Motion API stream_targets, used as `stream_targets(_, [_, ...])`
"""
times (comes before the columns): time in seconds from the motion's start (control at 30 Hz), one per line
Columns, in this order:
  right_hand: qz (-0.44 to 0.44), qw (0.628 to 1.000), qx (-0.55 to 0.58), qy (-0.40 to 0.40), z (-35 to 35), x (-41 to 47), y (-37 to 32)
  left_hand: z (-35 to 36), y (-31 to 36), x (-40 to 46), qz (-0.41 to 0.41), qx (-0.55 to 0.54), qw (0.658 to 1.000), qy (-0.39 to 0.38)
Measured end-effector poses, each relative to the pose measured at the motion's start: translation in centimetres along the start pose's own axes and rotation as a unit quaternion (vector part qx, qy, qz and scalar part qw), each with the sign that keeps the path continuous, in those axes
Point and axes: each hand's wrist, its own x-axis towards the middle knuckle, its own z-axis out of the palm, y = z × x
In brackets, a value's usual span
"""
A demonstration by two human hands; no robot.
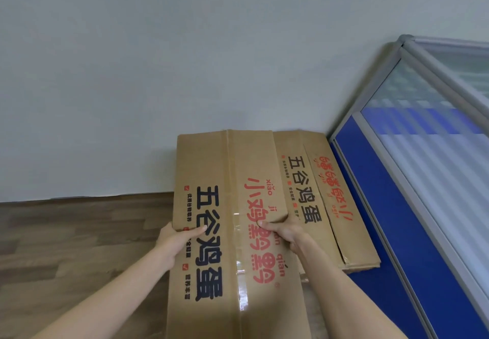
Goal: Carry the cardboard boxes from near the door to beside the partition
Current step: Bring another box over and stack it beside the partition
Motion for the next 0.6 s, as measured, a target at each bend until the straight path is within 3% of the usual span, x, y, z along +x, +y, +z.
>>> stream_targets(0.4, [0.029,0.999,0.009,0.019,-1.6,17.2,-6.9,6.1,7.4,17.8,-0.012,0.064,0.998,0.022])
stream_targets(0.6, [0.008,0.999,-0.041,0.030,0.1,21.3,-8.2,8.3,7.6,23.0,0.019,0.172,0.982,0.083])
